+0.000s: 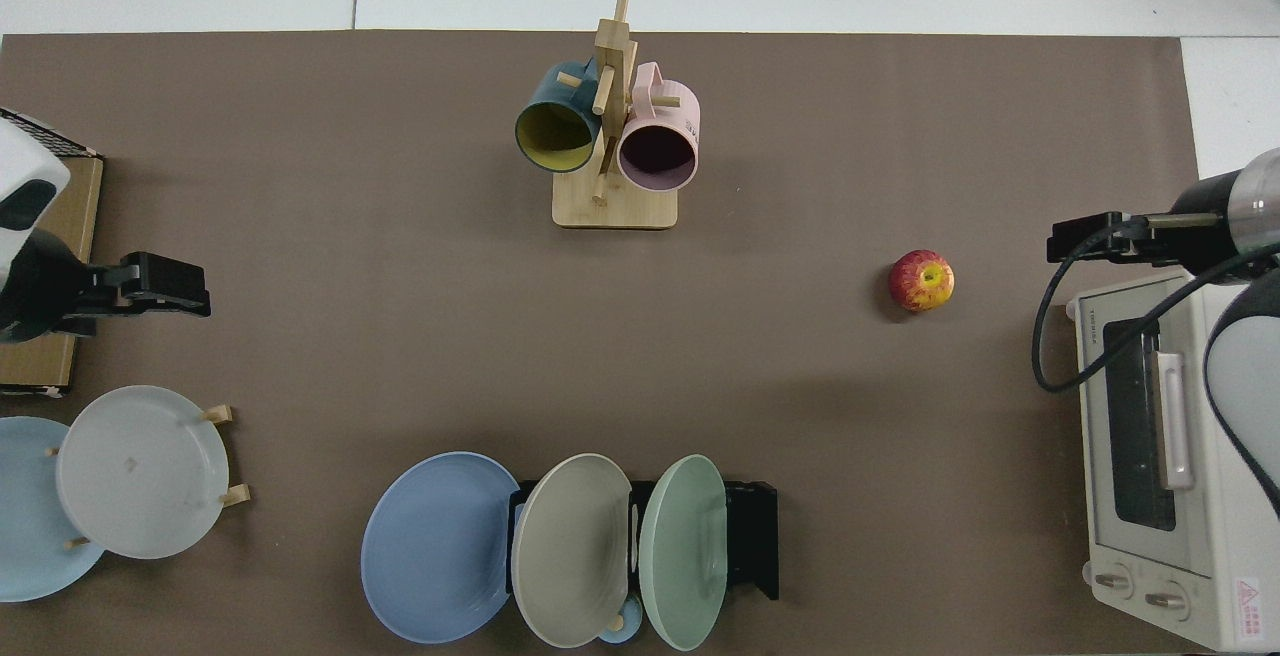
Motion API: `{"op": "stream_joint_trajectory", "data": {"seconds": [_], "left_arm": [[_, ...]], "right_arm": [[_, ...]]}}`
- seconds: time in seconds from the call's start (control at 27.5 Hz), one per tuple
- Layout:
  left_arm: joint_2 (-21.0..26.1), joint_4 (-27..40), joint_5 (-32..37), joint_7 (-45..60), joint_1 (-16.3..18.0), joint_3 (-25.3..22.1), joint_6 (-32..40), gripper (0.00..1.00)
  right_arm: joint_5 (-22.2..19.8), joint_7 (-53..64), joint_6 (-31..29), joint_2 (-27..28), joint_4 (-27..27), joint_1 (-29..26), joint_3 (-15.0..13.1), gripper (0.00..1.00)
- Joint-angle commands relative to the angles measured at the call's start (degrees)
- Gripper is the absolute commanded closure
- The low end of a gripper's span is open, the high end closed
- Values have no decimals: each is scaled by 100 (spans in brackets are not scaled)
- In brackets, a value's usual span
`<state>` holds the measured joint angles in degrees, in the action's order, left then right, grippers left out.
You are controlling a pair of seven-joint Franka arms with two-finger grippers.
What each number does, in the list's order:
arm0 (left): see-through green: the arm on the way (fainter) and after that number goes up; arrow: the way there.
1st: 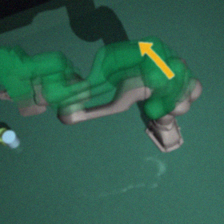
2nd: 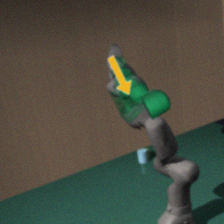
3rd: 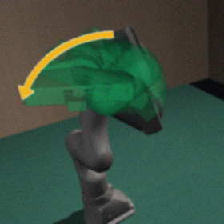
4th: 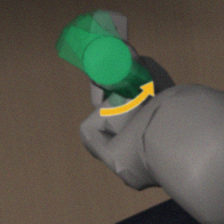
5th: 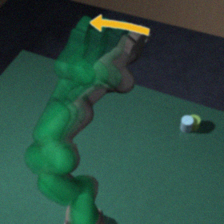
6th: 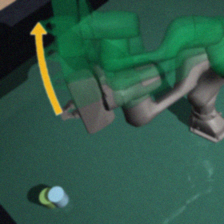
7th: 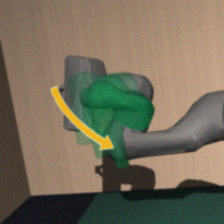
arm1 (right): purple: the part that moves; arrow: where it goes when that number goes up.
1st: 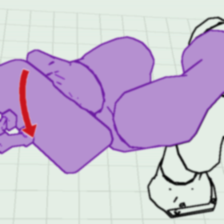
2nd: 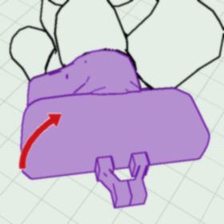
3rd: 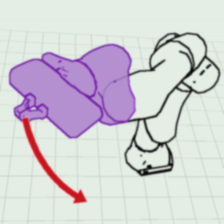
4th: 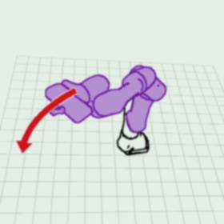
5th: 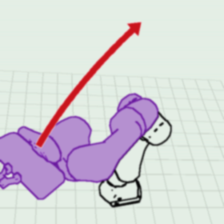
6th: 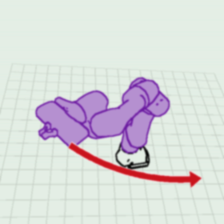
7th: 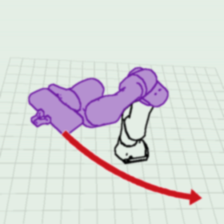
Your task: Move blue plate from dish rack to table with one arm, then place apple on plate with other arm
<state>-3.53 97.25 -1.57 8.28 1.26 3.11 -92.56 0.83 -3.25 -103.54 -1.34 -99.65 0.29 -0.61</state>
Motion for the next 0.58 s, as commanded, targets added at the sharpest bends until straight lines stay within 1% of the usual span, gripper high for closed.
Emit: {"op": "stream_joint_trajectory", "data": {"seconds": [0.0, 0.55], "left_arm": [[-51, 58, 131, 42, -74, -47, 10, 0], [-51, 84, 139, -55, -135, -12, 19, 0]], "right_arm": [[75, -114, -105, -95, -108, -81, 70, 0], [75, -114, -105, -95, -108, -81, 70, 0]]}}
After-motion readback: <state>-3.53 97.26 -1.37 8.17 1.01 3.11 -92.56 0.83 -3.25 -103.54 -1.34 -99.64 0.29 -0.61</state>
